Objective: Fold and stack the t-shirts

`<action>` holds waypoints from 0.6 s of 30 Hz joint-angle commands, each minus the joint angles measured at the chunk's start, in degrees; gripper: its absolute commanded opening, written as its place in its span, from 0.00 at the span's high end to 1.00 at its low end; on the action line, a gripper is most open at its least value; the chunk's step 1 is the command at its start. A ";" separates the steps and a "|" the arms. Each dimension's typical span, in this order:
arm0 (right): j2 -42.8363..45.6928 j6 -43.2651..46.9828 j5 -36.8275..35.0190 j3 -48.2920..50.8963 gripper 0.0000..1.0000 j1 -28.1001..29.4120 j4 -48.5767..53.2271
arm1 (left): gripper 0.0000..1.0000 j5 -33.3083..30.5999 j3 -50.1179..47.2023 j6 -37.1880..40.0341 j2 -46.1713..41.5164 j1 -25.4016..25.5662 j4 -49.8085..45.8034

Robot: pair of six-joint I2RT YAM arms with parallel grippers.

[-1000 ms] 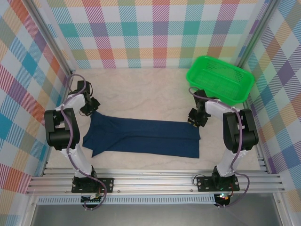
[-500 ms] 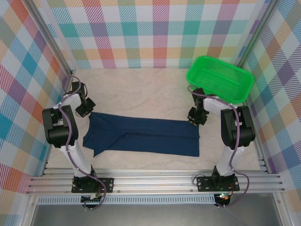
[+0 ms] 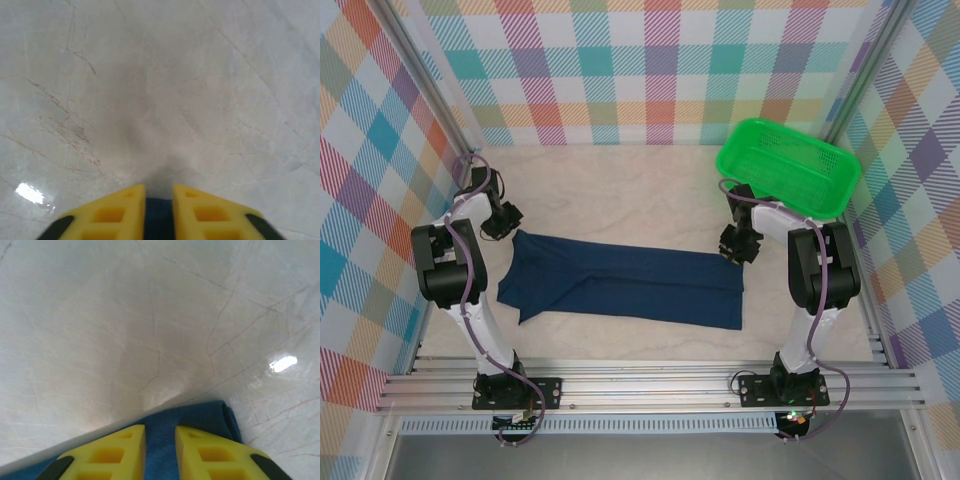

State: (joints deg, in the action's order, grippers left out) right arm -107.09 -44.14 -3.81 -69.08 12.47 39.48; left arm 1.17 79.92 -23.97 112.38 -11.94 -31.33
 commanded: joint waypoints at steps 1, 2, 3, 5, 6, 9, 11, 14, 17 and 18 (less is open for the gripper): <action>1.78 0.74 -0.89 -0.17 0.70 0.23 0.76 | 0.59 -2.64 1.28 -0.15 -2.80 -1.02 -2.24; 2.77 1.12 -1.04 -0.26 0.68 0.34 1.03 | 0.57 -2.79 0.90 -0.46 -4.20 -1.02 -2.40; 3.80 1.56 -1.26 -0.35 0.65 0.60 1.31 | 0.56 -2.63 0.32 -0.79 -5.95 -1.06 -2.79; 5.60 2.18 -1.81 -0.31 0.61 0.94 2.09 | 0.55 -1.43 -2.31 -2.17 -9.78 -0.98 -3.04; 6.56 2.35 -1.96 -0.04 0.61 1.12 2.30 | 0.56 -0.36 -4.45 -2.91 -12.05 -0.83 -2.77; 8.76 2.98 -1.22 1.24 0.60 2.28 1.76 | 0.63 4.16 -12.05 -4.64 -18.12 -0.61 -0.82; 9.17 3.39 0.19 1.90 0.61 3.68 0.80 | 0.71 6.63 -16.00 -4.71 -20.13 -0.38 0.11; 8.89 3.64 3.00 3.45 0.64 5.70 -1.43 | 0.77 9.80 -20.01 -3.28 -20.68 -0.20 1.18; 7.84 3.06 4.23 4.76 0.64 6.51 -2.68 | 0.79 10.96 -20.69 -2.21 -18.54 -0.25 0.10; 7.48 2.93 4.54 5.04 0.64 6.47 -2.96 | 0.79 10.89 -20.68 -2.08 -17.82 -0.20 -0.07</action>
State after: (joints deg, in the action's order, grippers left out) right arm -98.32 -41.47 -1.48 -65.39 18.83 37.56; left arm 9.21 59.70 -27.35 92.84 -12.10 -31.29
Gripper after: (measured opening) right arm 0.359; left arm 0.212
